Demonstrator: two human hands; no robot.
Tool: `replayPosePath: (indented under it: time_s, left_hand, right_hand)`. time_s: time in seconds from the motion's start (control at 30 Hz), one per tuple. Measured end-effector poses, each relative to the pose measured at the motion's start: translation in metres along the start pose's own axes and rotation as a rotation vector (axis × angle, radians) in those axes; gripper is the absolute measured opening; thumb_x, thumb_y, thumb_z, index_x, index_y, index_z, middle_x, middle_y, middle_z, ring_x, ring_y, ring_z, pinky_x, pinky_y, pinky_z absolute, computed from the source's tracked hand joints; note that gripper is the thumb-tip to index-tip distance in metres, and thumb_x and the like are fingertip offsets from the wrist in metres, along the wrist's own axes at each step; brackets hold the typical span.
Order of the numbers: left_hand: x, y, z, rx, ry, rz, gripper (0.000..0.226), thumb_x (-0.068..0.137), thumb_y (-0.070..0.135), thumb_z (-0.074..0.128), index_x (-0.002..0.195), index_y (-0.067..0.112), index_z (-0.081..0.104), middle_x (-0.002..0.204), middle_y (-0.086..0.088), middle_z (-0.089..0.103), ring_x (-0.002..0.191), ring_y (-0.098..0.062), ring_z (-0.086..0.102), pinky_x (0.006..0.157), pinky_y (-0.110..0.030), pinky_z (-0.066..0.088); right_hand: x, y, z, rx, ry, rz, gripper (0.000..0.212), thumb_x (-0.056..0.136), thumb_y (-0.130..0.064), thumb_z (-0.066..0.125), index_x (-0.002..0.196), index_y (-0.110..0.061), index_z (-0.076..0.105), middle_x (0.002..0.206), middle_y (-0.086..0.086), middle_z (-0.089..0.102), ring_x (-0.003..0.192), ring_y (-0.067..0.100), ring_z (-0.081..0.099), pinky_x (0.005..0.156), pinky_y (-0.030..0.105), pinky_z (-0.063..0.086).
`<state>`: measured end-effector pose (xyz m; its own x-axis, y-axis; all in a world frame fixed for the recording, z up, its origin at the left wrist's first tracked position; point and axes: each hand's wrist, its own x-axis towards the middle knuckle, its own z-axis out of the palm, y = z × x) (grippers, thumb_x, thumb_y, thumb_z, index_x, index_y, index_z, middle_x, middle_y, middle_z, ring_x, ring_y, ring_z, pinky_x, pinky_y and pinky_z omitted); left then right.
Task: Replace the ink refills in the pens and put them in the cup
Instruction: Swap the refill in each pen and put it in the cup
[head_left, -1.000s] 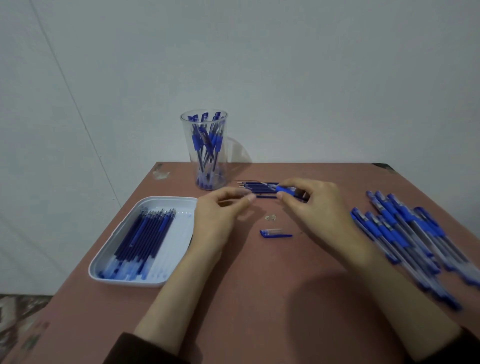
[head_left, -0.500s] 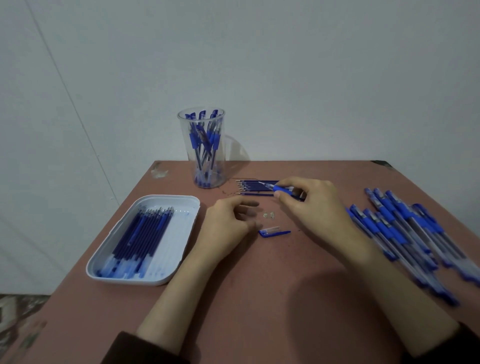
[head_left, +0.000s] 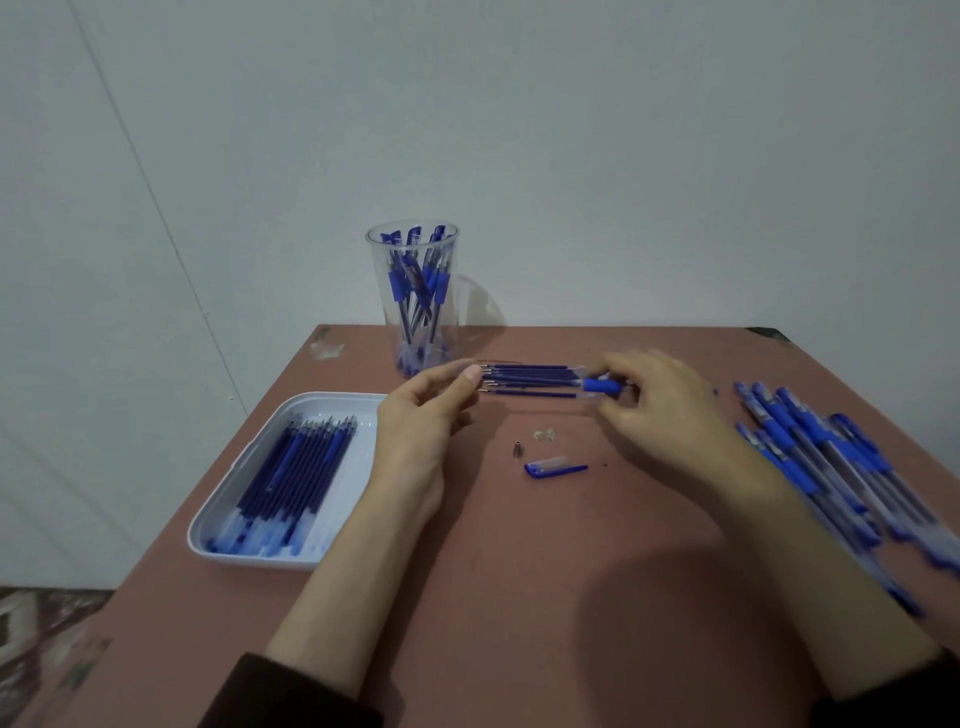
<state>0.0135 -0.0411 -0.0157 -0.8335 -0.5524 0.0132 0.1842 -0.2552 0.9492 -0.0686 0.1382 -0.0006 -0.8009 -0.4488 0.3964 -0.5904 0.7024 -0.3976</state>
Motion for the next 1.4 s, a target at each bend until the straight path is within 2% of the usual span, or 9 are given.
replayPosePath:
  time_s: [0.2,0.3,0.47,0.67,0.8,1.0,1.13,1.27,1.4]
  left_hand:
    - [0.001,0.002,0.001,-0.145,0.086,0.105,0.021,0.089,0.001,0.061,0.110,0.003,0.062,0.074,-0.001,0.066,0.062,-0.005,0.065,0.065,-0.015,0.055]
    - [0.000,0.002,0.004,-0.130,0.053,0.148,0.021,0.089,-0.002,0.059,0.110,0.003,0.060,0.073,-0.003,0.067,0.064,-0.006,0.067,0.068,-0.016,0.056]
    - [-0.003,-0.001,0.007,-0.075,0.014,0.158,0.018,0.089,-0.004,0.058,0.105,0.004,0.061,0.081,-0.011,0.066,0.064,-0.007,0.067,0.068,-0.016,0.055]
    - [-0.002,-0.001,0.005,-0.011,0.060,0.169,0.026,0.089,0.007,0.063,0.113,0.016,0.059,0.102,-0.002,0.064,0.071,-0.003,0.067,0.060,-0.015,0.053]
    - [-0.002,0.000,0.006,0.047,0.087,0.188,0.021,0.090,0.011,0.062,0.109,0.021,0.061,0.098,0.004,0.065,0.064,0.003,0.064,0.057,-0.015,0.052]
    - [-0.003,0.000,0.007,0.086,0.084,0.203,0.020,0.089,0.010,0.062,0.103,0.024,0.063,0.095,0.006,0.065,0.064,0.001,0.064,0.057,-0.016,0.053]
    - [-0.005,0.002,0.007,0.095,0.069,0.230,0.022,0.090,0.007,0.060,0.095,0.028,0.062,0.090,0.004,0.065,0.066,-0.001,0.062,0.056,-0.016,0.051]
    - [-0.013,0.011,-0.007,0.354,0.060,0.355,0.018,0.089,0.012,0.061,0.100,0.024,0.066,0.088,0.007,0.067,0.077,0.002,0.061,0.070,-0.015,0.050]
    - [-0.016,0.028,-0.056,0.936,0.160,0.432,0.014,0.086,0.017,0.061,0.097,0.023,0.067,0.084,0.010,0.068,0.075,-0.004,0.059,0.063,-0.015,0.041]
  right_hand:
    - [0.003,0.011,-0.012,-0.179,0.131,0.190,0.021,0.083,-0.009,0.048,0.090,-0.018,0.066,0.092,0.001,0.055,0.090,0.030,0.056,0.071,0.033,0.035]
    - [0.006,-0.007,-0.009,-0.020,0.220,0.016,0.022,0.084,-0.023,0.049,0.093,-0.018,0.069,0.087,-0.006,0.054,0.081,0.018,0.057,0.072,0.033,0.041]
    - [0.010,-0.034,0.008,0.153,-0.008,-0.186,0.020,0.087,-0.024,0.064,0.102,-0.034,0.071,0.091,-0.012,0.067,0.085,0.009,0.060,0.076,0.033,0.048]
    - [0.038,-0.024,0.017,-0.078,-0.090,-0.073,0.014,0.089,-0.022,0.057,0.088,-0.023,0.071,0.084,-0.003,0.066,0.083,0.023,0.059,0.070,0.036,0.046]
    - [0.045,-0.016,0.025,-0.180,-0.148,-0.004,0.018,0.088,-0.017,0.054,0.071,-0.020,0.061,0.077,-0.001,0.055,0.076,0.025,0.054,0.060,0.033,0.033]
    - [0.047,-0.016,0.028,-0.178,-0.175,-0.020,0.021,0.089,-0.022,0.057,0.103,-0.030,0.070,0.095,-0.004,0.063,0.092,0.023,0.058,0.073,0.033,0.042]
    - [0.032,-0.027,0.029,-0.112,-0.084,-0.018,0.018,0.086,-0.021,0.058,0.098,-0.030,0.069,0.094,-0.006,0.063,0.091,0.021,0.057,0.069,0.029,0.035]
    - [0.011,-0.046,0.034,-0.038,-0.042,-0.039,0.015,0.086,-0.025,0.061,0.099,-0.029,0.069,0.094,-0.007,0.067,0.091,0.020,0.061,0.070,0.030,0.043]
    - [-0.004,-0.053,0.042,0.073,-0.004,-0.059,0.011,0.086,-0.023,0.062,0.094,-0.027,0.069,0.086,-0.005,0.062,0.077,0.020,0.064,0.072,0.037,0.049]
